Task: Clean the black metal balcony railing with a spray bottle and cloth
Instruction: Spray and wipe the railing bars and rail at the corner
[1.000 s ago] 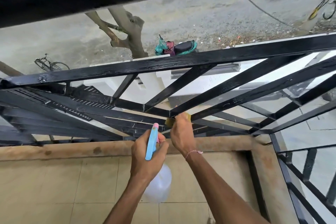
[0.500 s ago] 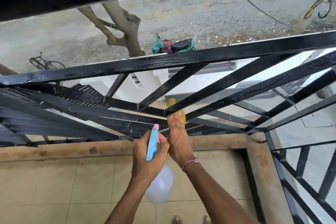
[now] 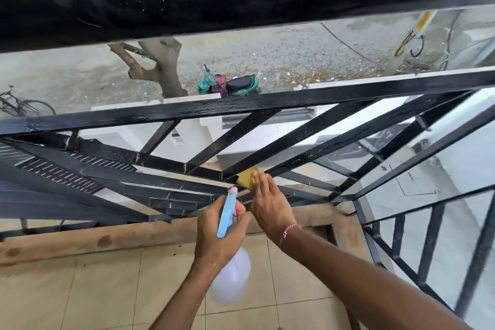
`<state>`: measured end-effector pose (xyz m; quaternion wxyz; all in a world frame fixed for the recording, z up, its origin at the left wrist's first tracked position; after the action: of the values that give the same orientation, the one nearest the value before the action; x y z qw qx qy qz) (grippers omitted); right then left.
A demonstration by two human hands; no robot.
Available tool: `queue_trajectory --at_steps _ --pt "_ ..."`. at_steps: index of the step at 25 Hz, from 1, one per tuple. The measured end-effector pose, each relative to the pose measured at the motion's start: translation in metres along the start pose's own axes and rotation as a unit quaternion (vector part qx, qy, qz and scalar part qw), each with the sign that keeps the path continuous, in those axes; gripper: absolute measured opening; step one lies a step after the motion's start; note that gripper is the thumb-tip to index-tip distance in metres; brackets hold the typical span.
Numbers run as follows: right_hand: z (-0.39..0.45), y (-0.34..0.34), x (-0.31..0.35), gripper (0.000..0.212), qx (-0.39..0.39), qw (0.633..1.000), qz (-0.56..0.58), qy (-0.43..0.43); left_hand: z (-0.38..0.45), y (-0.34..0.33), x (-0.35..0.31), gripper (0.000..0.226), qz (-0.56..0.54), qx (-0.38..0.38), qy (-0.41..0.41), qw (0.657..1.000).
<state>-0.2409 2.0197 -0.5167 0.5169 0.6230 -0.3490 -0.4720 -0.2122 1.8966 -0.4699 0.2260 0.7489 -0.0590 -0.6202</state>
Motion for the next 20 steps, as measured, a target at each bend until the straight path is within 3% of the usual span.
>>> queue_trajectory --at_steps 5,9,12,16,20 --pt "-0.024 0.051 -0.054 0.060 -0.014 0.994 -0.110 0.017 0.002 -0.006 -0.005 0.006 -0.009 0.018 -0.024 1.000" --pt "-0.052 0.089 -0.113 0.061 -0.035 0.993 -0.113 -0.018 -0.005 -0.023 -0.019 0.004 -0.020 0.033 -0.050 0.998" --pt "-0.061 0.130 -0.162 0.072 -0.112 0.986 -0.090 -0.087 -0.011 -0.037 -0.030 0.010 -0.031 0.049 -0.058 0.997" --pt "-0.082 0.168 -0.240 0.048 -0.146 0.954 -0.145 -0.217 -0.017 -0.049 -0.038 0.012 -0.041 0.058 -0.056 0.996" --pt "-0.086 0.163 -0.249 0.049 -0.140 0.947 -0.190 -0.217 -0.022 -0.057 -0.044 0.011 -0.044 0.064 -0.064 0.995"
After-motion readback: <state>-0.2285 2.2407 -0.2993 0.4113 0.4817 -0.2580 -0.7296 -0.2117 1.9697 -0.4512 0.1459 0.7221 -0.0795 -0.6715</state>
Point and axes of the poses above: each hand's wrist, its own z-axis towards the middle knuckle, its own y-axis out of the back of the hand, x = y × z, the point moved 10 cm from there along z, towards the middle knuckle, and after that the axes turned 15 degrees about -x, right-handed, at the moved point
